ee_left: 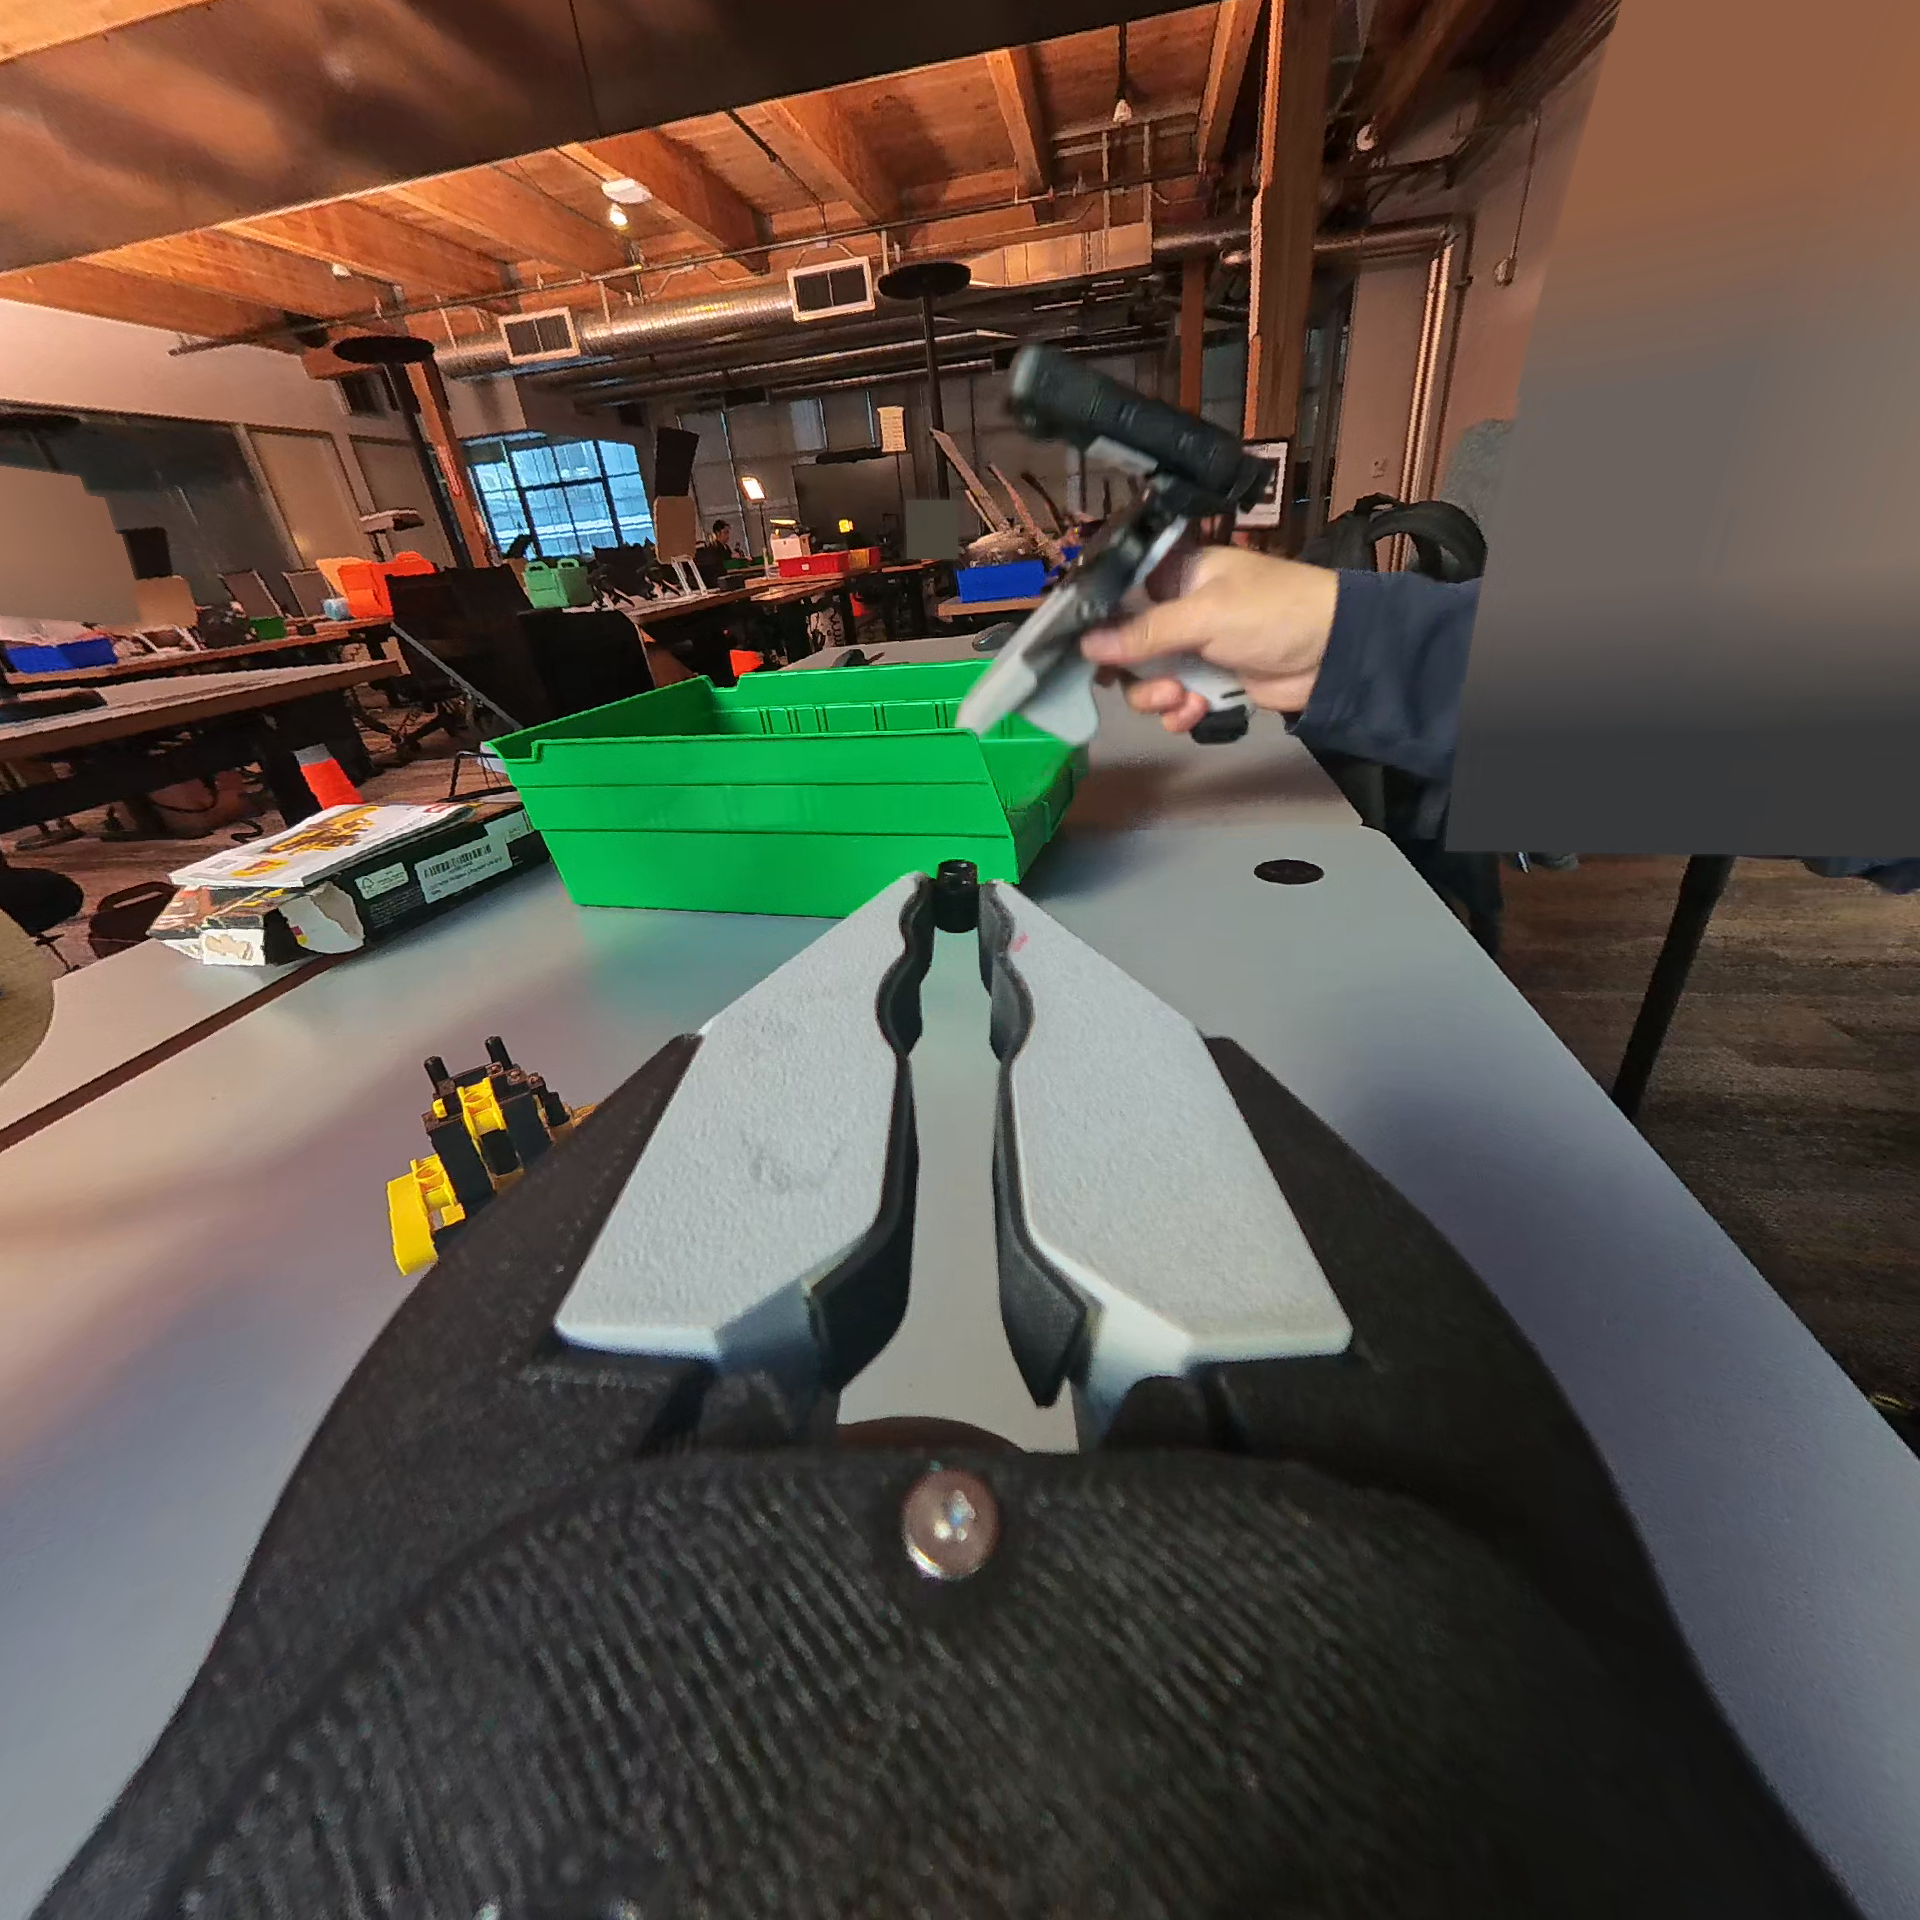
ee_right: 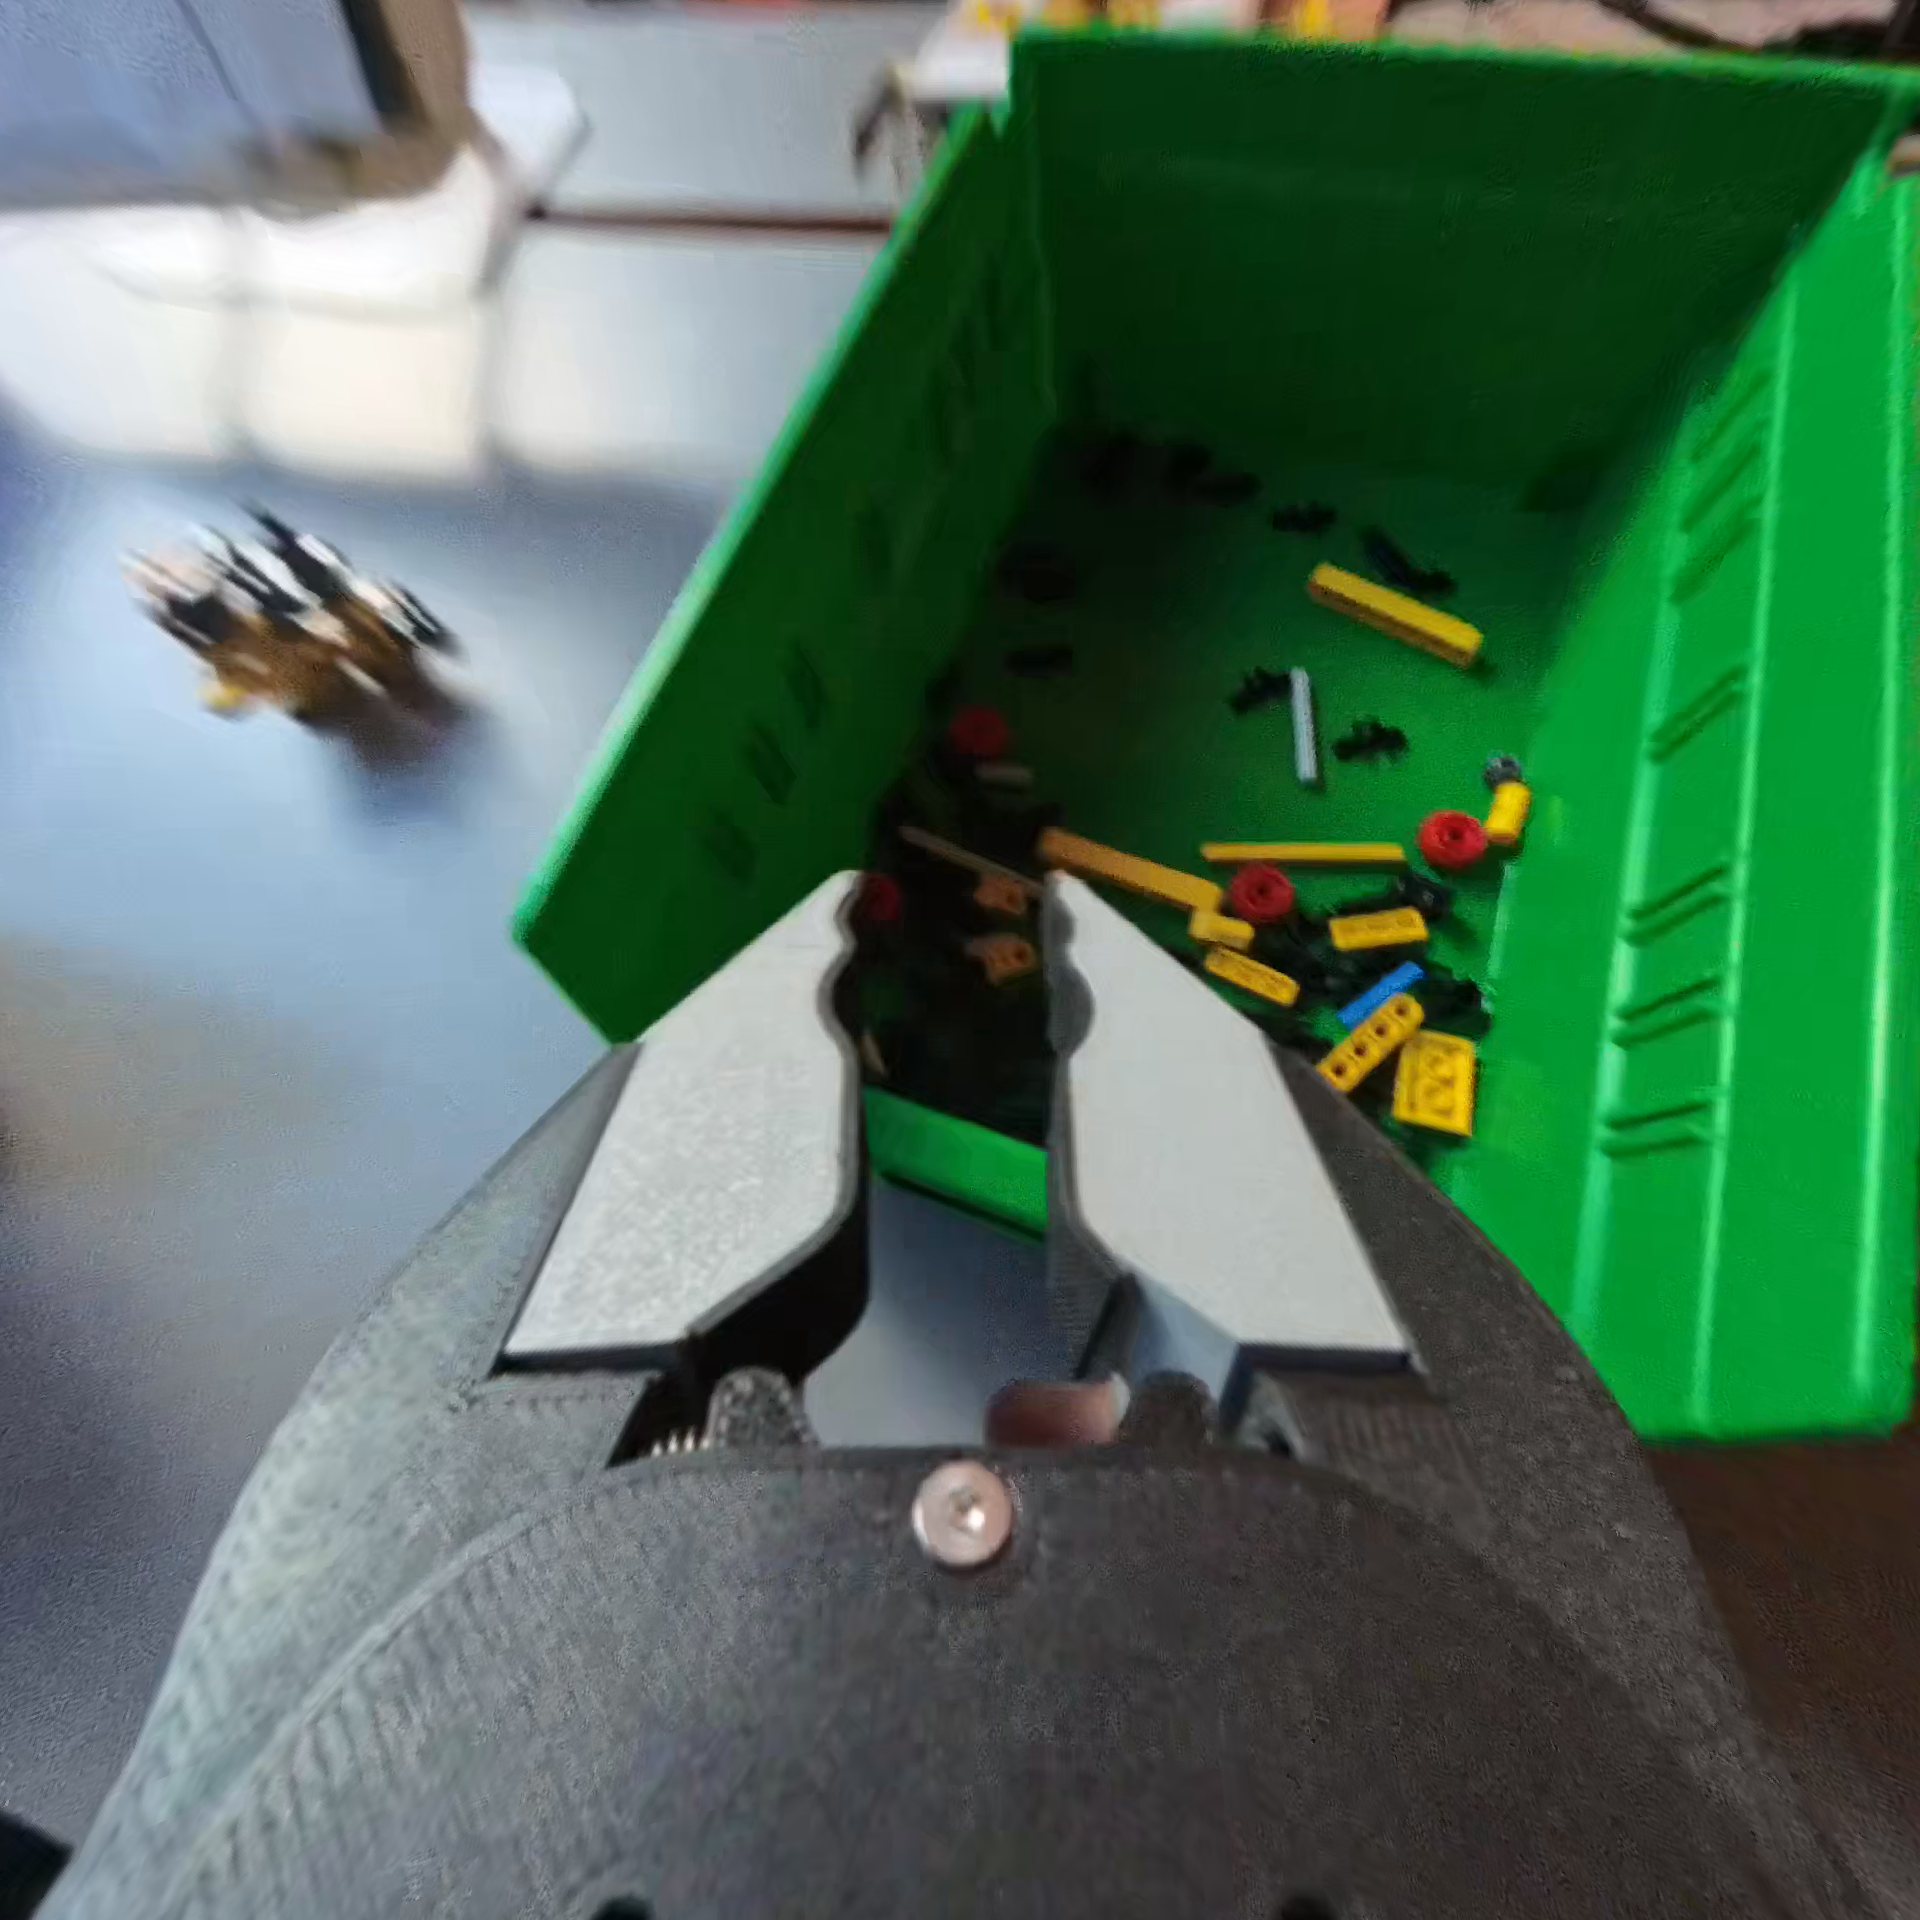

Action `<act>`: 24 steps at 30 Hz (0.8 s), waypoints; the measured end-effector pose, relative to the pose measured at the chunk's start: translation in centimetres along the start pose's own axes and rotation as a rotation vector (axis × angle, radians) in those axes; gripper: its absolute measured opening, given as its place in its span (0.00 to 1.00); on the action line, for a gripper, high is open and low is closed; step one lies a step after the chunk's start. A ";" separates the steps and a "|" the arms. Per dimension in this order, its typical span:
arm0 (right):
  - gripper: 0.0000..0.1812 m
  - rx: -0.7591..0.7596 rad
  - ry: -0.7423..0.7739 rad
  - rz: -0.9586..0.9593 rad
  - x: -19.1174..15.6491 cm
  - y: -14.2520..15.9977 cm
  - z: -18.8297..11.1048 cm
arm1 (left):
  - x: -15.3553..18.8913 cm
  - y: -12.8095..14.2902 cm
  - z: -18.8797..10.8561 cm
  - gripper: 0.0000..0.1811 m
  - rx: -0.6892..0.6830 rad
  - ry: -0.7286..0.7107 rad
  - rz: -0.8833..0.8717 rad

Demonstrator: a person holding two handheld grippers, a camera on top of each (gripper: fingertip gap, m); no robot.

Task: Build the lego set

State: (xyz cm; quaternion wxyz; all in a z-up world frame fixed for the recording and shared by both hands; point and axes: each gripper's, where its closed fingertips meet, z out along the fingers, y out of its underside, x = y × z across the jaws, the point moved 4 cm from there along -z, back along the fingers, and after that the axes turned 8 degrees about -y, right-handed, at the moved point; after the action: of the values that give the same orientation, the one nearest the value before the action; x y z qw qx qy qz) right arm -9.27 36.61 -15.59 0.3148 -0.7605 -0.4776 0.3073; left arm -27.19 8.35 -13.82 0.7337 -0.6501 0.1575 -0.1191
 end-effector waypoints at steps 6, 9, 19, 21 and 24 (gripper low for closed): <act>0.26 0.153 -0.583 0.048 -12.0 -2.1 -1.0 | 0.5 -0.3 -0.2 0.03 0.058 -0.001 0.111; 0.20 -0.001 -1.031 0.144 -21.1 0.0 0.2 | 1.6 -0.7 -0.3 0.03 0.106 -0.012 0.256; 0.08 -0.065 -1.361 0.209 -27.3 1.4 2.5 | 3.9 -0.7 -0.5 0.03 0.188 0.044 0.481; 0.05 -0.069 -1.356 0.200 -27.6 1.5 2.4 | 3.9 -0.3 -0.4 0.03 0.171 0.037 0.513; 0.04 -0.063 -1.330 0.206 -27.5 1.6 2.7 | 3.7 -0.1 -0.4 0.03 0.158 0.026 0.562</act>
State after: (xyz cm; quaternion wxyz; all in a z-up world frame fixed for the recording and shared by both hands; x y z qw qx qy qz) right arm -20.21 11.24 -13.87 -0.0997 -0.4598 -0.5037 0.7245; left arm -23.95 6.56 -14.08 0.7843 -0.5202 0.3310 0.0687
